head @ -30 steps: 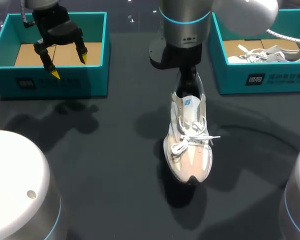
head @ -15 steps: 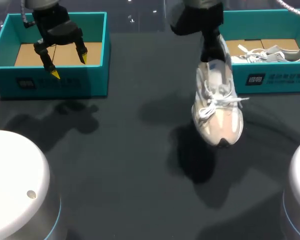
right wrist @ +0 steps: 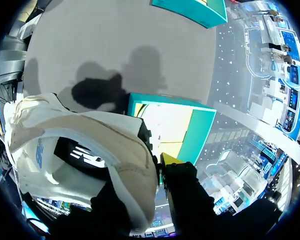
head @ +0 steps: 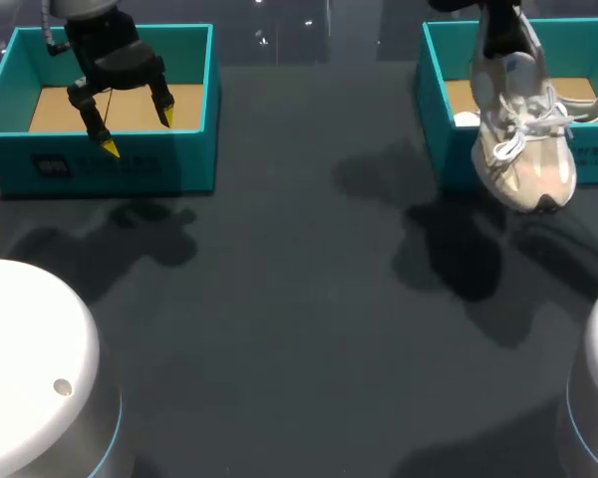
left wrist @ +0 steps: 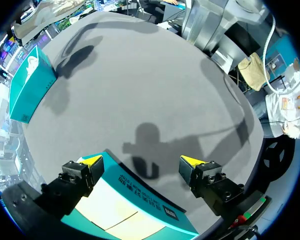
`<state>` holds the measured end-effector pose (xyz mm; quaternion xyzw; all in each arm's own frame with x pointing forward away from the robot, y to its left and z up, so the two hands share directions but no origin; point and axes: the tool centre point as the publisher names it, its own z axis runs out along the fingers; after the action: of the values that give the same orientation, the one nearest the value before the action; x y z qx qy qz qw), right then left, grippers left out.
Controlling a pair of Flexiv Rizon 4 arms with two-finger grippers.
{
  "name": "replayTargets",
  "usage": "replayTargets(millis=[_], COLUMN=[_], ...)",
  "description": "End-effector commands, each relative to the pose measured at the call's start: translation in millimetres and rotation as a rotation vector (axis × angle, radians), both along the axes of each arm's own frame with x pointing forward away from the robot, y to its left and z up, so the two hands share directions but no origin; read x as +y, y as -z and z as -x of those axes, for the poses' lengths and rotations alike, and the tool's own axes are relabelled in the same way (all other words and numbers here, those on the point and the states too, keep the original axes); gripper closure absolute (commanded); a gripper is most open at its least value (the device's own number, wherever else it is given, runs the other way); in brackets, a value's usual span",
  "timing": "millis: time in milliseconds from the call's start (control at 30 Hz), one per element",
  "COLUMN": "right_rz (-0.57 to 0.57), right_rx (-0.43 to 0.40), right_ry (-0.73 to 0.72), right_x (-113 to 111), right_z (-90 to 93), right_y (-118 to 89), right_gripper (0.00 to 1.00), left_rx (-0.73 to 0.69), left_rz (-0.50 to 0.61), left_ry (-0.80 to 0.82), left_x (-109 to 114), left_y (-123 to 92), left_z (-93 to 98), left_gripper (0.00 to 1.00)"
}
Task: Take the shoe out of the shoebox, open the shoe tongue, remove and reinsert the insole, then place the shoe into the shoebox
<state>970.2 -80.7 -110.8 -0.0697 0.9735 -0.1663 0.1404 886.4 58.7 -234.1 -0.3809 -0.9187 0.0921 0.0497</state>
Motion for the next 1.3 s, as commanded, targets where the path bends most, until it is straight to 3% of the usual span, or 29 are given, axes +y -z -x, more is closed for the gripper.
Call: replayTargets(millis=[33, 133, 700, 867, 1100, 1300], right_rz=[-0.031, -0.006, -0.006, 0.019, 0.042, 0.023], right_rx=[-0.002, -0.009, -0.009, -0.008, 0.012, 0.026], right_ry=[-0.006, 0.036, 0.036, 0.005, -0.061, -0.045], right_x=[-54, -76, -76, -110, -151, -169], right_z=[-19.9, -37.1, -37.1, -89.8, -148.8, -177.8], right_y=[-12, -15, -15, -21, -24, -19], right_gripper=[1.0, 1.0, 1.0, 1.0, 1.0, 1.0], left_rx=[-0.004, -0.004, -0.004, -0.004, -0.004, -0.004], left_rz=[-0.001, -0.001, -0.001, -0.001, -0.001, -0.001], left_ry=[0.0, 0.0, 0.0, 0.0, 0.0, 0.0], left_x=[1, 1, 1, 1, 1, 1], left_y=[0, 0, 0, 0, 0, 0], left_z=[1.5, 1.5, 1.5, 1.5, 1.5, 1.5], left_gripper=[0.0, 0.0, 0.0, 0.0, 0.0, 0.0])
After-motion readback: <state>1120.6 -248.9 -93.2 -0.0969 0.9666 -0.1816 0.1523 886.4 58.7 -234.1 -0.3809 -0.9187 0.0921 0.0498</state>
